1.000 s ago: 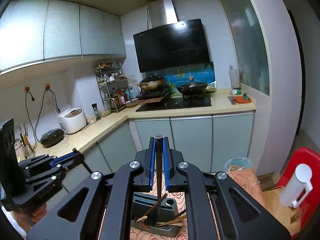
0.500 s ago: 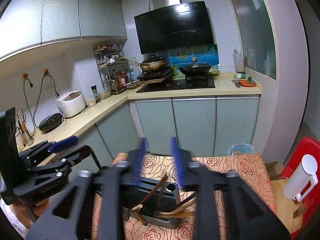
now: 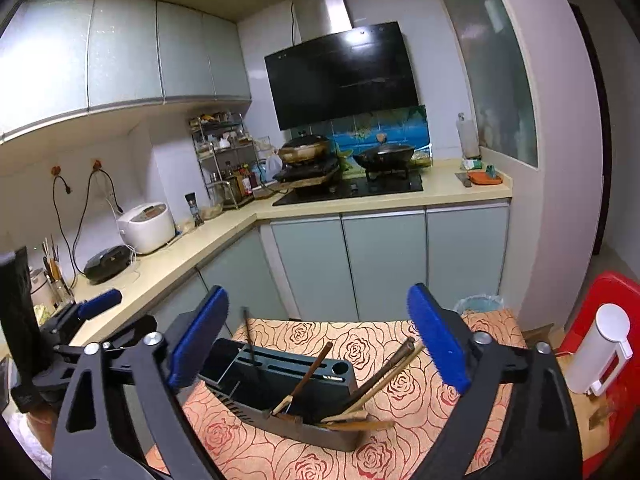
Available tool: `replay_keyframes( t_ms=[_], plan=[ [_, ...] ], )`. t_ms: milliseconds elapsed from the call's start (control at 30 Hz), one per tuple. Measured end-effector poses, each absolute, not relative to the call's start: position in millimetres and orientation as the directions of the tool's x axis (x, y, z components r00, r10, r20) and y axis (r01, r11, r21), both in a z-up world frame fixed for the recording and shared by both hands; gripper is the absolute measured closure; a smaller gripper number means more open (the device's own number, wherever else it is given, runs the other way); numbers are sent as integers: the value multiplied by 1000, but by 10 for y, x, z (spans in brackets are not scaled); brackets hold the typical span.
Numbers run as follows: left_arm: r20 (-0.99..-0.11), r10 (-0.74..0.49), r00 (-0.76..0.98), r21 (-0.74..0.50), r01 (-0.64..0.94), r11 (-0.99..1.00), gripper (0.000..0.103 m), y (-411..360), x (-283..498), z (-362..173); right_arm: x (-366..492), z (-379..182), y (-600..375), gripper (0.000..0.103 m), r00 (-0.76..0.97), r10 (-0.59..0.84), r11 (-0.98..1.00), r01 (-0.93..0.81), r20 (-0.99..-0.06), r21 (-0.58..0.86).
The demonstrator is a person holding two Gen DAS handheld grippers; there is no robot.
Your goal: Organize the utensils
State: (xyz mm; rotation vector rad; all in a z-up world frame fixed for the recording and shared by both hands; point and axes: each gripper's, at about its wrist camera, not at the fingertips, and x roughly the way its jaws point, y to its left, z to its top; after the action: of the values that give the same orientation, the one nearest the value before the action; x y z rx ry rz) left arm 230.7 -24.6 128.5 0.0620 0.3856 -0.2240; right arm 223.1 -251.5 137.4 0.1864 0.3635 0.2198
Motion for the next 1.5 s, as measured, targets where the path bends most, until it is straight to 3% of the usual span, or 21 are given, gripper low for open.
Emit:
replay_keyframes(
  t_ms=[333,700,1067,1500],
  plan=[
    [-352,-167,921,58,199,978,7,-171,1771,1048,1754,1183,-2549,7,915,215,969,-158,-341,189],
    [-359,-163,919,29,185,982,7,-162,1309,622,1333,545,-2436,7,894,154,984,-99,-420,149],
    [-367,-134,921,29,156,987,7,-213,1168,259,1102,294,-2214,7,922,83,997,-80,-379,24],
    [-357,-124,926,3,134,991,7,-177,1184,173,1156,194,-2222,7,919,105,994,-94,-380,48]
  ],
)
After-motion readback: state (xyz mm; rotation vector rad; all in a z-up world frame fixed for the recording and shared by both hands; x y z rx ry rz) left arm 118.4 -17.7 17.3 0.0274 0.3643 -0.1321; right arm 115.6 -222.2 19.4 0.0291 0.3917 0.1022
